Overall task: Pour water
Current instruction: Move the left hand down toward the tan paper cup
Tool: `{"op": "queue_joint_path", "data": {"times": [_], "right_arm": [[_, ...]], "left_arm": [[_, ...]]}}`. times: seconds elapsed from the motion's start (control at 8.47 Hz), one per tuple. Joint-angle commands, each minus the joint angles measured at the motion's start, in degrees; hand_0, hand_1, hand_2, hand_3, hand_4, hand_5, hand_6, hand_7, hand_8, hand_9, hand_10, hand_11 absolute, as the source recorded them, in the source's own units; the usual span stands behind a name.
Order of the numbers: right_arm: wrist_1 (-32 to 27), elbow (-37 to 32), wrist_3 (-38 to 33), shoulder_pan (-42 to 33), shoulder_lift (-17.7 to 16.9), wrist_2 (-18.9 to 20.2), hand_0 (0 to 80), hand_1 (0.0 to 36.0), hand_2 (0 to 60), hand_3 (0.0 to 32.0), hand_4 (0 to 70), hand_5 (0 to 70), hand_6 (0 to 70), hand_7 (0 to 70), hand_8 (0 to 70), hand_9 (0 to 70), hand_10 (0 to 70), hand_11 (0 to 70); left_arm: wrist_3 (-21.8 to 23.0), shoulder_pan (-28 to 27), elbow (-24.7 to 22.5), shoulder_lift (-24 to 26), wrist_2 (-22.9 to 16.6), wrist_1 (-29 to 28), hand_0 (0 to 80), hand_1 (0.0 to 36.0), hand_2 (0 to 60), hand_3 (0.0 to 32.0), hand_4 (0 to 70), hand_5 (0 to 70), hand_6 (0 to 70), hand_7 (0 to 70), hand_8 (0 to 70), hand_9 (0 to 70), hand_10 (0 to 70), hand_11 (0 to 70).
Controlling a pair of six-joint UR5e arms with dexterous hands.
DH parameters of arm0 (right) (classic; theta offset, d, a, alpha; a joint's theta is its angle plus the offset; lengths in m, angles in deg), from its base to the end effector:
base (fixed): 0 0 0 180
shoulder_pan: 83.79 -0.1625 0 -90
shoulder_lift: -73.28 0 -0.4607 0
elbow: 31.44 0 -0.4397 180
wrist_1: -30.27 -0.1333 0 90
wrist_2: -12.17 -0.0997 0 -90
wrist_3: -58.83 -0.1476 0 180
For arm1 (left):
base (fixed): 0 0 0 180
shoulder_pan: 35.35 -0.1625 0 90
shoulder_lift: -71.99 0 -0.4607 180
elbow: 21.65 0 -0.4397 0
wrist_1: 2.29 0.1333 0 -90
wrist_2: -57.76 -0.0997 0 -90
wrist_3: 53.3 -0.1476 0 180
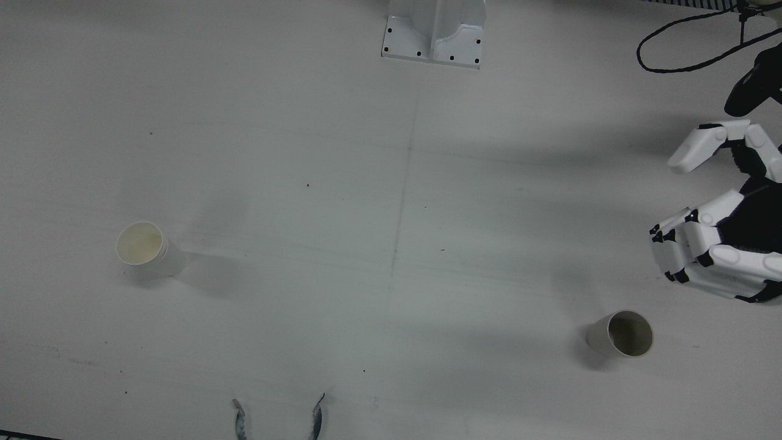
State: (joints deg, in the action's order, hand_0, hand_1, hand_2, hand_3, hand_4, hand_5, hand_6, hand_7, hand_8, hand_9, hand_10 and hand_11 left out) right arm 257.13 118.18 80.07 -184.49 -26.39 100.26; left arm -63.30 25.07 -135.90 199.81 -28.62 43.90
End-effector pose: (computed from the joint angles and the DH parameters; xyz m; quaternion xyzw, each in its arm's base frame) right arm 0.2023 -0.3263 0.3717 0.2107 -0.6946 0.6859 0.0511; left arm 0.2005 -0.6421 0.1935 -0.1169 0.7892 -0.5753 0.1802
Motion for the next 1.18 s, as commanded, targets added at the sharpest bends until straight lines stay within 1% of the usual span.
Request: {"op": "queue_joint_path", "data": {"times": [0.0,0.12,0.24,0.35,0.47,0.59,0.71,0.83,0.94,1.06], "right_arm": [[-0.01,-0.21,0.03,1.29,-0.09,0.15,49.4,12.3,40.3,0.0,46.2,70.0,67.2,63.1,65.3,70.0,64.4,70.0],[-0.10,-1.25,0.11,2.26,0.26,0.06,49.6,12.2,40.1,0.0,47.3,70.0,67.9,64.0,65.5,70.0,64.4,70.0],[-0.54,-2.48,0.20,2.79,0.70,-0.02,49.9,12.3,40.0,0.0,48.0,70.0,68.3,64.4,65.7,70.0,64.4,70.0],[-1.41,-4.23,0.55,2.80,1.66,-0.11,49.9,12.3,40.0,0.0,48.1,70.0,68.7,64.8,65.9,70.0,64.4,70.0],[-3.86,-4.69,0.64,2.80,1.41,-0.11,49.3,11.3,39.5,0.0,48.2,70.0,69.7,65.6,66.7,70.0,65.2,70.0],[-5.71,-4.78,0.99,2.62,1.06,-0.03,47.1,9.2,37.4,0.0,40.1,70.0,64.9,59.8,61.6,70.0,62.0,70.0],[-5.99,-5.47,2.73,2.71,1.23,-0.02,46.8,9.2,11.5,0.0,16.7,53.2,32.5,32.4,27.6,37.3,31.4,45.6],[-8.43,-8.44,3.62,2.80,1.66,-0.11,46.4,10.7,2.9,0.0,7.1,4.2,7.4,2.8,0.9,1.1,6.2,10.2],[-14.45,-13.78,3.98,3.32,1.76,-0.03,45.9,11.6,2.0,0.0,0.7,0.0,0.0,0.0,0.0,0.0,0.1,0.9],[-19.13,-17.66,4.07,3.85,1.76,-0.11,45.9,12.7,4.3,0.0,0.0,0.0,0.0,0.0,0.0,0.0,0.0,0.0]], "left_arm": [[-0.19,-0.04,17.35,2.76,-0.01,-14.18,43.1,0.0,51.5,0.0,70.0,70.0,70.0,70.0,70.0,70.0,70.0,70.0],[-0.28,0.05,24.35,5.91,-0.01,-17.85,42.4,0.0,51.7,0.0,70.0,70.0,70.0,70.0,70.0,70.0,70.0,70.0],[-0.37,0.05,25.29,6.55,-0.01,-18.32,42.3,0.0,52.6,0.0,70.0,70.0,70.0,70.0,70.0,70.0,70.0,70.0],[-0.63,0.05,24.35,6.39,0.17,-18.41,41.7,0.0,51.8,0.0,70.0,70.0,70.0,70.0,70.0,70.0,70.0,70.0],[-2.20,-0.04,19.64,5.17,1.13,-18.93,41.7,0.0,50.4,0.0,70.0,70.0,70.0,70.0,70.0,70.0,70.0,70.0],[-10.04,-0.04,10.37,0.63,3.22,-19.03,42.1,0.0,41.8,0.0,70.0,70.0,70.0,70.0,70.0,70.0,70.0,70.0],[-16.39,-0.13,4.36,-4.64,3.33,-20.59,39.2,0.8,27.0,0.0,59.7,43.5,61.2,68.5,50.9,63.6,36.1,50.2],[-17.76,-1.34,2.56,-8.95,3.33,-23.13,36.8,1.8,16.0,0.0,33.1,23.8,30.5,33.9,24.9,28.7,14.2,20.2],[-17.86,-3.62,2.37,-11.26,3.25,-24.64,37.1,2.5,9.1,0.0,22.7,8.5,13.7,8.2,13.7,12.4,7.3,10.6],[-17.77,-5.30,2.36,-11.54,2.72,-24.65,38.6,2.9,1.0,0.0,10.0,0.1,2.2,0.0,8.1,5.3,2.0,3.2]]}}
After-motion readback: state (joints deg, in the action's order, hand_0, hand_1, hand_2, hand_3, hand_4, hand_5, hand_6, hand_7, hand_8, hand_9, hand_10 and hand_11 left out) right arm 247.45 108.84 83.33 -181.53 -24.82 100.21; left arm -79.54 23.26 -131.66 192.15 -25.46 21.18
